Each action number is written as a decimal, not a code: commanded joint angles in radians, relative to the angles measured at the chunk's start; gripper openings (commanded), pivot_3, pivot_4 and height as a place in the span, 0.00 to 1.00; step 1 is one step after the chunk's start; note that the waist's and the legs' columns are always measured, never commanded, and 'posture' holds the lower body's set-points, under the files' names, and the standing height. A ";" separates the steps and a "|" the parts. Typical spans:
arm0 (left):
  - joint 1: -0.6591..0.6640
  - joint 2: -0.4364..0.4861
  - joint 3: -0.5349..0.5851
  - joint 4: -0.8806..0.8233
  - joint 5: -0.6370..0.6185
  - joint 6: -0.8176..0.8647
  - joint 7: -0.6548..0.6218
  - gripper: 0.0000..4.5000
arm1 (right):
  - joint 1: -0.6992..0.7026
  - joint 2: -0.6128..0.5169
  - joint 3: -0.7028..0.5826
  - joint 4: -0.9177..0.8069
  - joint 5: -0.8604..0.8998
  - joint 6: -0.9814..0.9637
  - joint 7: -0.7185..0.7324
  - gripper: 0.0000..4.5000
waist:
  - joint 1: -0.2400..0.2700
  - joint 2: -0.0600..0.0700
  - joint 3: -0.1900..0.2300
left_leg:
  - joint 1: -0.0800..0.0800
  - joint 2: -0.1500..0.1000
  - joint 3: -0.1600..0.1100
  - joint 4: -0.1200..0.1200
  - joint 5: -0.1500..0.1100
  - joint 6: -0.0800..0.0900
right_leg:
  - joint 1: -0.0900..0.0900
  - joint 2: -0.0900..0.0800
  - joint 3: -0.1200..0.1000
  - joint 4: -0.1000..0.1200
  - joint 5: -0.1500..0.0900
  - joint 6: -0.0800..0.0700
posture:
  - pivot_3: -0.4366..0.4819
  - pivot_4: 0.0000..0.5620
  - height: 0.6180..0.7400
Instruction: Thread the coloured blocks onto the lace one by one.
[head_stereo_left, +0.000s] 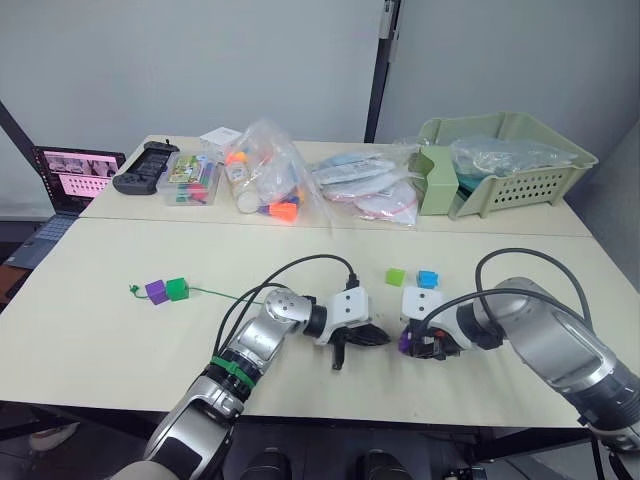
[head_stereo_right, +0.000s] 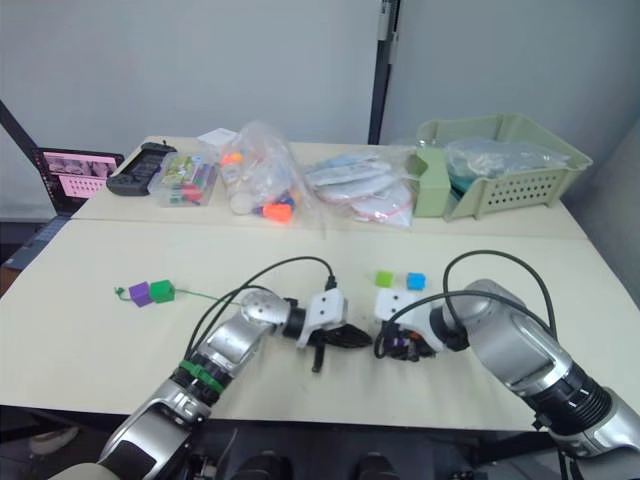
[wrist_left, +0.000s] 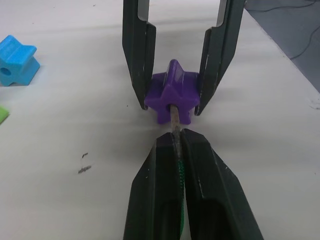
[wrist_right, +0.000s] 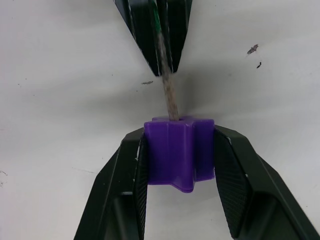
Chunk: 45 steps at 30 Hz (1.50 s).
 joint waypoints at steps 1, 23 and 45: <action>-0.028 -0.032 -0.012 0.014 0.003 -0.028 0.008 0.00 | 0.017 -0.023 -0.015 -0.028 0.020 0.004 -0.001 0.30 | 0.001 0.000 0.000 | 0.000 0.000 0.000 0.000 0.000 0.000 | 0.000 0.000 0.000 0.000 0.000 0.000 | 0.48 0.27 0.97; -0.027 -0.068 0.003 0.021 -0.011 -0.025 0.019 0.38 | 0.029 -0.041 -0.019 -0.032 0.055 0.003 -0.027 0.30 | 0.004 0.000 0.000 | 0.000 0.000 0.000 0.000 0.000 0.000 | 0.000 0.000 0.000 -0.001 0.000 0.000 | 0.48 0.27 0.97; 0.013 0.030 0.015 -0.052 -0.026 0.026 -0.009 1.00 | 0.031 -0.037 -0.014 -0.019 0.059 -0.009 -0.038 0.30 | 0.003 0.000 0.000 | 0.001 0.000 0.000 0.000 0.000 0.000 | 0.001 0.000 0.000 0.000 0.000 0.000 | 0.48 0.27 0.97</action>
